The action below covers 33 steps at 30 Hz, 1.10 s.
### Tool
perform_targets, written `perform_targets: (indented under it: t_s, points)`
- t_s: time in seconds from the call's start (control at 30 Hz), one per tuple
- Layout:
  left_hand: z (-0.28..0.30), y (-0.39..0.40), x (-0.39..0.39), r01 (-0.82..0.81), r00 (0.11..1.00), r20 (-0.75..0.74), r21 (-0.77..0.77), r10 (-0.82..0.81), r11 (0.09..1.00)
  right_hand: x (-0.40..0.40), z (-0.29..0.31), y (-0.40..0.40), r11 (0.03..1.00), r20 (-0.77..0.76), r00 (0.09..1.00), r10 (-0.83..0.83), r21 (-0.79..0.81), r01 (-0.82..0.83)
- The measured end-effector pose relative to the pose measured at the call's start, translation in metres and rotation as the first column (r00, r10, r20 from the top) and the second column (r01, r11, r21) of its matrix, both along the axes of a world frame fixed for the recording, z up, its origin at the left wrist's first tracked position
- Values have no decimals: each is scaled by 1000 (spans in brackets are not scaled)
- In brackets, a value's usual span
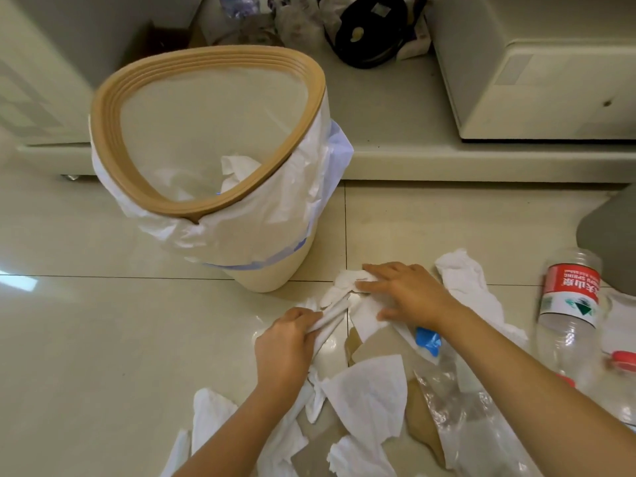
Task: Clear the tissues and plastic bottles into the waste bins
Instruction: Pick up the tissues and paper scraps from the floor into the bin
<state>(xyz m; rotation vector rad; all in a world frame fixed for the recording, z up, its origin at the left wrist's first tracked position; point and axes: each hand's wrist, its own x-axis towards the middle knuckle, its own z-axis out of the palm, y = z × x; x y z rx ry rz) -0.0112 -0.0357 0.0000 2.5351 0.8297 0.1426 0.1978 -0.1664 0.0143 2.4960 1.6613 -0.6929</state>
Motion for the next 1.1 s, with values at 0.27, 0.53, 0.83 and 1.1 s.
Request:
perform_targets:
  t_s: [0.27,0.53,0.83,1.1]
  points:
    - [4,5,-7,55,995,76,121,-65,991,-27,-24,-13,908,302,953,3,399,-129]
    - [36,39,-22,304,889,145,525,-435,795,-36,7,-16,710,365,926,-95,677,-194]
    - [113,65,-39,265,784,202,746,-587,610,-66,90,-9,546,369,913,-175,808,-222]
    - [209,70,-35,104,677,336,837,-655,537,-78,186,12,310,441,860,-257,881,-358]
